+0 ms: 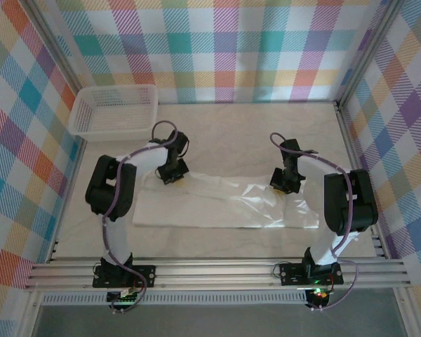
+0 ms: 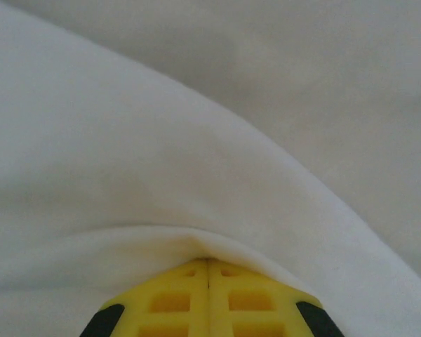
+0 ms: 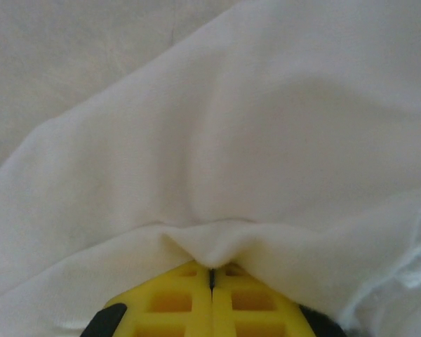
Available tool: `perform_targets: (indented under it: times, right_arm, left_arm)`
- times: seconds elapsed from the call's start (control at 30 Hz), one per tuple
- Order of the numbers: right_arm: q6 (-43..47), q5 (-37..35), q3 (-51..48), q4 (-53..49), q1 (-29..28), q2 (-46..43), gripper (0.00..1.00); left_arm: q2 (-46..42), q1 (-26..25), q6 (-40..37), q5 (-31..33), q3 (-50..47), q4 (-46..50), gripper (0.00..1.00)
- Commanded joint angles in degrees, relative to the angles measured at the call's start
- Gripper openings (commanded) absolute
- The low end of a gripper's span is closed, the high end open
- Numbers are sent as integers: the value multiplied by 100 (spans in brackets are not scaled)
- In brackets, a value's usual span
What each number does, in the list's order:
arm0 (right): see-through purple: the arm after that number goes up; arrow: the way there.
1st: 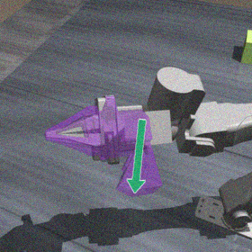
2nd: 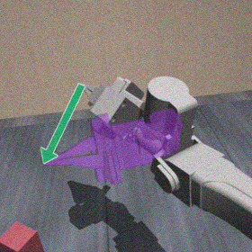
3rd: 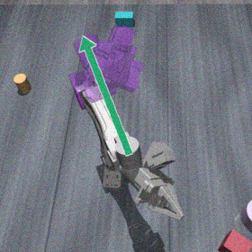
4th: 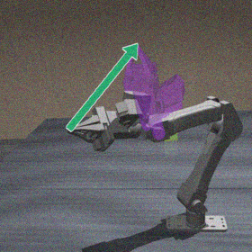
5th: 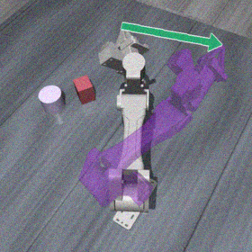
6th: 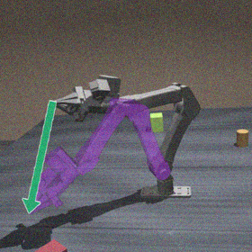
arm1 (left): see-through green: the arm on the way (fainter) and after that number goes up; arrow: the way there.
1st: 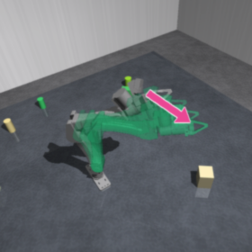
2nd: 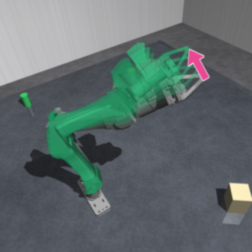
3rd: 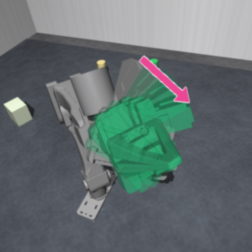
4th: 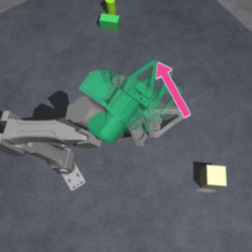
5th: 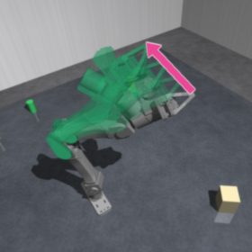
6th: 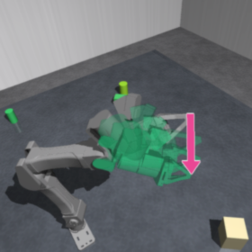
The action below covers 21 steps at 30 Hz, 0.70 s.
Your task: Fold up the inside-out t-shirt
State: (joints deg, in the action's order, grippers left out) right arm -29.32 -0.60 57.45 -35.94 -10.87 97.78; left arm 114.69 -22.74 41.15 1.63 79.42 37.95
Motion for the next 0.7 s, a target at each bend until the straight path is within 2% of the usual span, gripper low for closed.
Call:
perform_targets:
  times: [0.0,0.1,0.17,0.3,0.37,0.4,0.47,0.53,0.6,0.67]
  right_arm:
    - [89,464,-54,-531,-150,126,5]
    - [154,1375,-403,-621,-534,-318,9]
    - [181,2007,-627,-502,-1081,-633,12]
    - [-89,2098,-510,-309,-2565,-559,17]
    - [-164,2184,-209,-202,-2934,-311,17]
    - [-210,2219,-18,-210,-2993,-276,17]
    - [-270,2276,167,-120,-2996,-516,17]
    - [-248,2131,131,145,-2997,-1139,21]
    - [-269,1525,-176,398,-2984,-1784,28]
    - [-385,651,-676,550,-2920,-2320,28]
  left_arm:
    - [1098,59,26,-52,838,-348,0]
    - [1807,48,-41,-498,2171,-406,0]
    - [2273,-37,-141,-841,3263,-313,0]
    - [3192,-400,-291,-1300,5615,195,0]
    - [3387,-515,-354,-1549,6245,292,0]
    - [3294,-516,-378,-1660,6209,205,0]
    - [2792,-481,-430,-1448,5667,32,3]
    - [2028,-333,-479,-1125,4688,-165,4]
    - [1366,-163,-559,-899,3831,-174,5]
    - [818,-67,-710,-492,3134,113,4]
